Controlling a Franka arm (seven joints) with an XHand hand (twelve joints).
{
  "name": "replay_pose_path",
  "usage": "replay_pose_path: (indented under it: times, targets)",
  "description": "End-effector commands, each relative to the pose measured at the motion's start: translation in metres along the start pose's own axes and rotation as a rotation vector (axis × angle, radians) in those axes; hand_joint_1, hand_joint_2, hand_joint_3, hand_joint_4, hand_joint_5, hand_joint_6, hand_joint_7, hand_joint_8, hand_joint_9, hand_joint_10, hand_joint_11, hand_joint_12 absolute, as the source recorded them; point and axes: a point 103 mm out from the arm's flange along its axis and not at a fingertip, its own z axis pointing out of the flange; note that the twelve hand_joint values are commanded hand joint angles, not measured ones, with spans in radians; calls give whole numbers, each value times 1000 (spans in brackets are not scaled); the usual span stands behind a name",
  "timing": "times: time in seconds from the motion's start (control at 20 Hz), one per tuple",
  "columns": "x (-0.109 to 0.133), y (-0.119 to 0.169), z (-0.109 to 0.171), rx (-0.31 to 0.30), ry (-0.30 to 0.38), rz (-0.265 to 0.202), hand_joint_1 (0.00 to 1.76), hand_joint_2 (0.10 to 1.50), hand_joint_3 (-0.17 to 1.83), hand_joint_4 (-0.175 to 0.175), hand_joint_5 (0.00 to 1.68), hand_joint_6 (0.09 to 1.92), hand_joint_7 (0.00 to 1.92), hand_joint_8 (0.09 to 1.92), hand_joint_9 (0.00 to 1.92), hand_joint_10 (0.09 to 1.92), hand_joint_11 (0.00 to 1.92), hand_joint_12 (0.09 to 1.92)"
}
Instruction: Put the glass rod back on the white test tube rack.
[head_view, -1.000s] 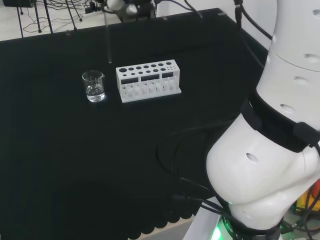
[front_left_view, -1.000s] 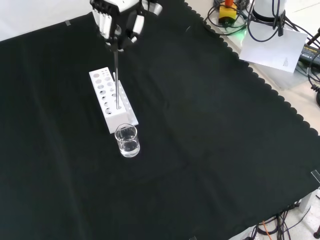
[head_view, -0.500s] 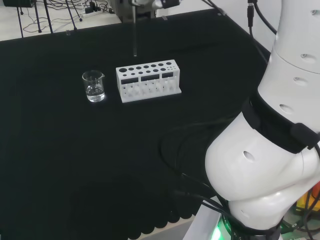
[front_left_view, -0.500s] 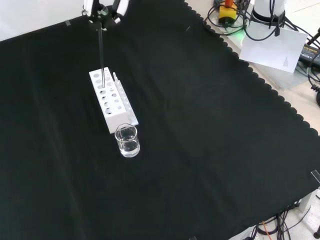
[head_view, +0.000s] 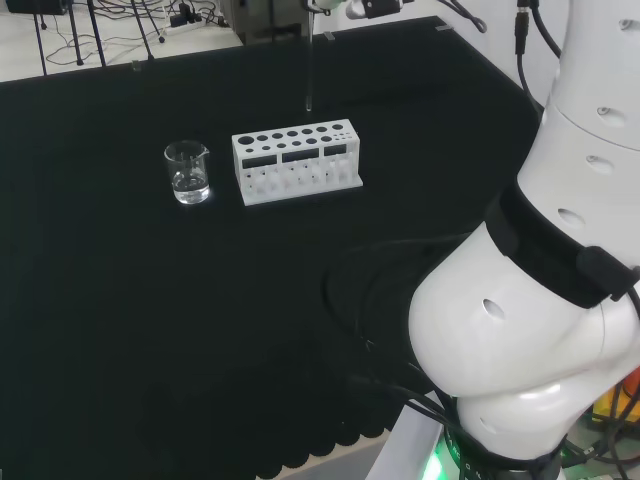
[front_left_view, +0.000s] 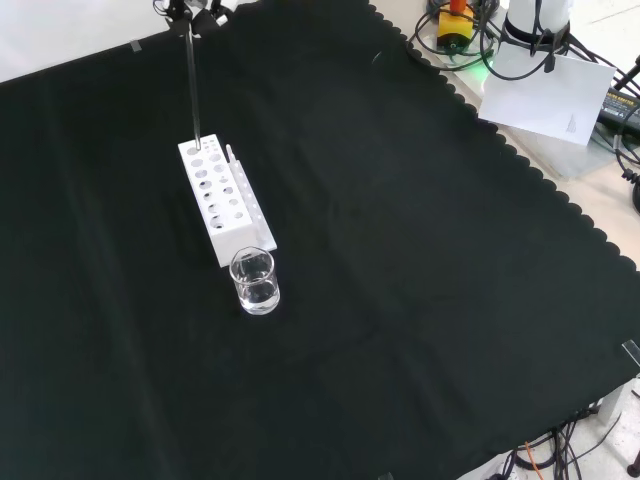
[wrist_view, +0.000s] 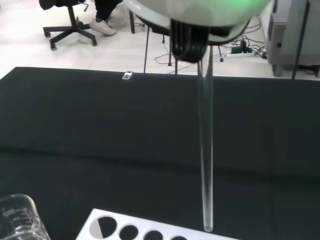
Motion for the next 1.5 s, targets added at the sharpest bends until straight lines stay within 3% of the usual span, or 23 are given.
replay_pose_path:
  times: [0.05, 0.7, 1.5]
  targets:
    - [-4, -10, 0, -6, -5, 0, 1320, 685, 631, -175, 1179, 552, 1335, 818, 1828, 500, 1704, 579]
    - [3, -32, 12, -2, -3, 3, 1320, 684, 633, -175, 1180, 552, 1336, 817, 1827, 499, 1704, 580]
    - [5, -32, 21, 11, 16, 8, 1320, 682, 636, -175, 1180, 552, 1337, 816, 1827, 499, 1703, 581]
